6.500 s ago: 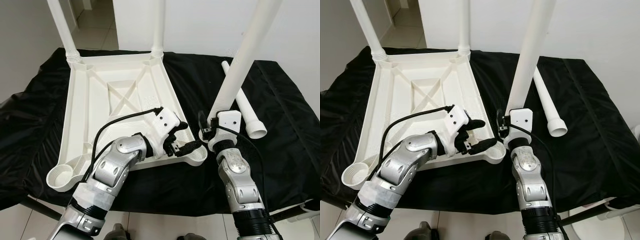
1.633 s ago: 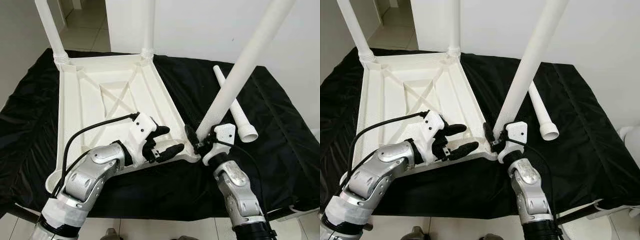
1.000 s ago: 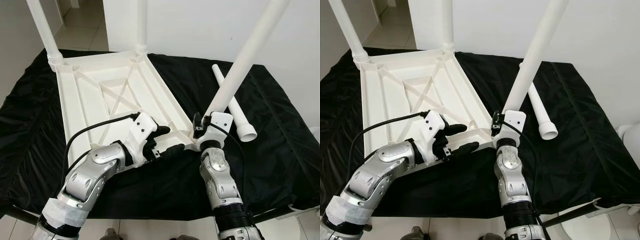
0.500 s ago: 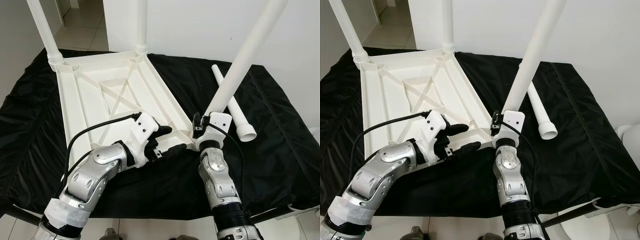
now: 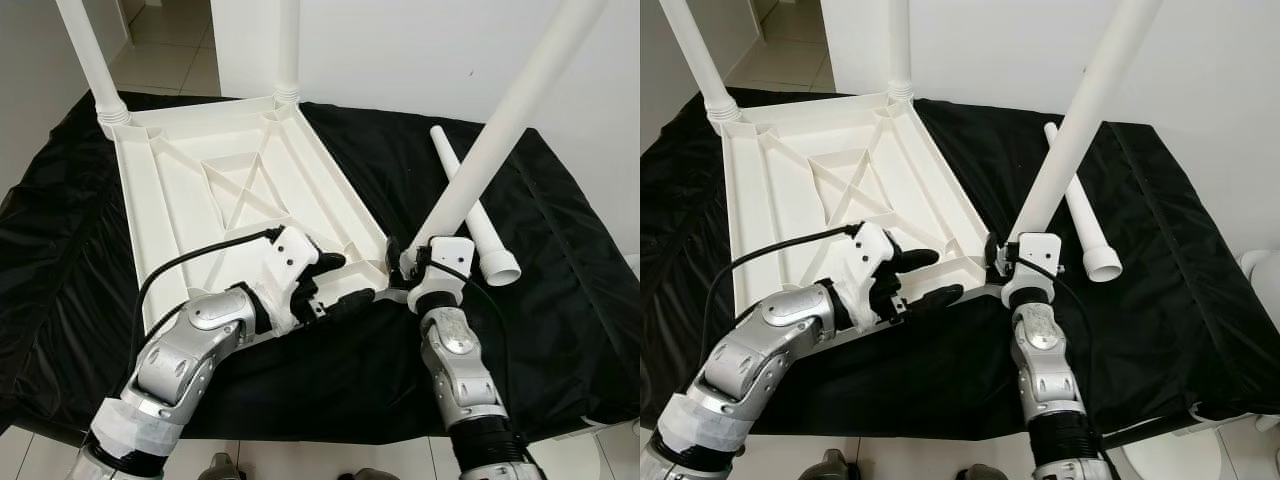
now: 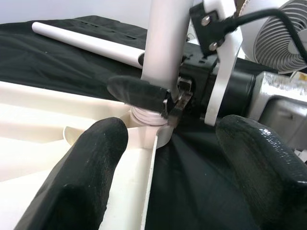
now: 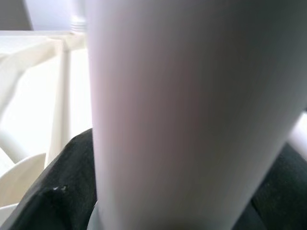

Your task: Building children table

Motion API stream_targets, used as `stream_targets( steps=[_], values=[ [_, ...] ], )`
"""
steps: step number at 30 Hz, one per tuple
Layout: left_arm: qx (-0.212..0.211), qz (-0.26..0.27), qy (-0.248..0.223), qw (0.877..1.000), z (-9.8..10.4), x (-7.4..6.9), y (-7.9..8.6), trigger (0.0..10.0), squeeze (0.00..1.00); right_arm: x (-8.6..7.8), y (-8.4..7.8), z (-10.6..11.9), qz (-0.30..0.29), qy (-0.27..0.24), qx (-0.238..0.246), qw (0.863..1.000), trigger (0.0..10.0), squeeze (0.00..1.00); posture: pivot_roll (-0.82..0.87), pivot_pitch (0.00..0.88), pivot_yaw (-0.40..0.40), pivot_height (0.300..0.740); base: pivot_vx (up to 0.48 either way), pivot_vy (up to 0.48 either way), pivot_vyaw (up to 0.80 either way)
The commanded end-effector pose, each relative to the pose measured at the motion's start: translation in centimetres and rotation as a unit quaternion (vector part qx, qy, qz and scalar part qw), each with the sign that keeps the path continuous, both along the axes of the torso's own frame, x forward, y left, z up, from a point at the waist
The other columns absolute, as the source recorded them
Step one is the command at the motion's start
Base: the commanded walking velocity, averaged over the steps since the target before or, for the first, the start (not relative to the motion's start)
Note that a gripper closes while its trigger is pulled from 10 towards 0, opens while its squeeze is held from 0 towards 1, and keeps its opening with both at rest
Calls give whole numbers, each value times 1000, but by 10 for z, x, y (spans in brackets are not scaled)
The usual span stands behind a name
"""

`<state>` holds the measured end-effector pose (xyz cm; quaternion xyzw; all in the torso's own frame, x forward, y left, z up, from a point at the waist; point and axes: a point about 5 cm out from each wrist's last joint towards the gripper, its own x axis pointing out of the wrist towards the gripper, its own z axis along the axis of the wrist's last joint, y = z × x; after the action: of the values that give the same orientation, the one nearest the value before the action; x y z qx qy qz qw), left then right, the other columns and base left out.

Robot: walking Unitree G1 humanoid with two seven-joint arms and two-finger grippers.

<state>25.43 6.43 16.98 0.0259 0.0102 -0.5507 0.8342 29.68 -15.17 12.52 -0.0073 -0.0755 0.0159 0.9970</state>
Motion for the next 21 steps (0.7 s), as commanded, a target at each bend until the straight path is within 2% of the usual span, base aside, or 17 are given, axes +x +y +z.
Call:
stream_targets(
  steps=[1, 4, 6, 10, 12, 15, 19, 20, 21],
  values=[
    [2, -8, -5, 1000, 0, -2, -2, 10000, 0, -2, -6, 4, 10, -15, 1, 1000, 10000, 0, 50, 10, -66, 740, 0, 0, 0],
    [3, -8, -5, 1000, -1, -2, -2, 10000, 0, -3, -8, 5, 21, -18, -3, 1000, 10000, 0, 50, 10, -66, 740, 0, 0, 0],
    [2, -9, -5, 1000, 0, -1, -3, 10000, 0, -3, -17, 8, 68, -22, -20, 997, 10000, 0, 49, 2, -65, 740, 0, 0, 0],
    [2, -10, -5, 1000, 0, -1, -3, 10000, 0, -3, -20, 9, 86, -23, -26, 996, 10000, 0, 49, 2, -65, 740, 0, 0, 0],
    [1, -9, -7, 1000, 1, 0, -3, 10000, 0, -2, -28, 12, 131, -20, -41, 990, 10000, 0, 51, 0, -67, 740, 0, 0, 0],
    [1, -9, -7, 1000, 1, 0, -3, 10000, 0, -2, -28, 12, 131, -20, -41, 990, 10000, 0, 51, 0, -67, 740, 0, 0, 0],
    [-1, -7, -9, 1000, 2, 1, -4, 10000, 0, 1, -35, 12, 195, -3, -67, 979, 10000, 0, 52, 0, -67, 740, 0, 0, 0],
    [-2, -7, -10, 1000, 2, 1, -4, 10000, 0, 2, -36, 11, 210, 4, -77, 975, 5608, 0, 52, 0, -65, 740, 0, 0, 0],
    [-2, -7, -10, 1000, 2, 1, -4, 10000, 0, 3, -38, 10, 220, 7, -85, 972, 5608, 0, 51, 0, -64, 740, 0, 0, 0]
  ],
)
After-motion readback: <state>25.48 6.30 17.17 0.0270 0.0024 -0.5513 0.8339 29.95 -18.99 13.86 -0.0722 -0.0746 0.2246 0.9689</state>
